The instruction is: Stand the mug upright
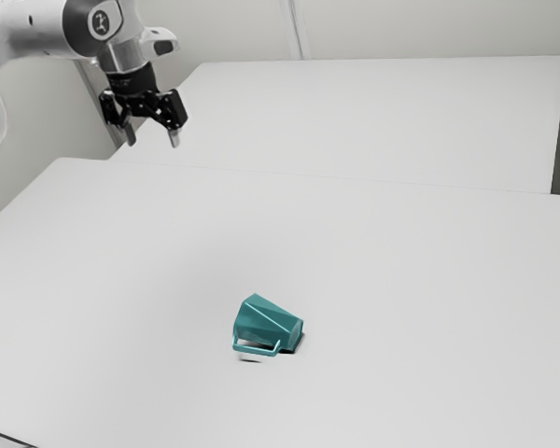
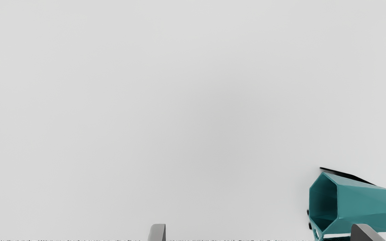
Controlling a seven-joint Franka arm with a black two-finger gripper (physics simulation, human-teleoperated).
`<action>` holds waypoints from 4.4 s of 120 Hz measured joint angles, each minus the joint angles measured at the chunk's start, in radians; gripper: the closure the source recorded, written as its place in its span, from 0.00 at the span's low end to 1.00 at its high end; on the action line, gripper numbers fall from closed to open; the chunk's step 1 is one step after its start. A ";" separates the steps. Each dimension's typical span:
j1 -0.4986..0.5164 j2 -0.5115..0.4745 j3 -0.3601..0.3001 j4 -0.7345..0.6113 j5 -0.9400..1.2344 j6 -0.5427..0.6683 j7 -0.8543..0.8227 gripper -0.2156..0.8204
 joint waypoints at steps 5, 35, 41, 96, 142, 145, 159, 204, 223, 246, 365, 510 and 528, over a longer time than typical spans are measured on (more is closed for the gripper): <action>0.011 0.002 0.001 -0.005 -0.018 -0.003 0.001 0.21; 0.074 -0.001 0.101 -0.312 -0.338 0.152 0.059 0.21; 0.077 -0.002 0.113 -0.399 -0.442 0.203 0.102 0.21; 0.062 -0.044 0.082 -0.852 -0.899 0.496 0.648 0.21; 0.085 -0.077 0.039 -0.979 -1.185 0.459 0.947 0.21; 0.087 -0.078 0.039 -0.984 -1.192 0.449 0.961 0.21; 0.082 -0.079 0.038 -1.001 -1.213 0.417 1.017 0.21; 0.031 -0.061 0.015 -1.020 -1.288 0.402 1.134 0.21; 0.025 -0.061 -0.010 -1.027 -1.321 0.427 1.161 0.23; 0.028 -0.061 -0.015 -1.032 -1.333 0.453 1.179 0.49; 0.020 -0.114 -0.016 -1.001 -1.311 0.469 1.198 0.95; -0.013 -0.012 -0.002 -0.754 -0.104 0.791 0.607 0.70; -0.015 -0.014 -0.002 -0.754 -0.109 0.792 0.576 0.47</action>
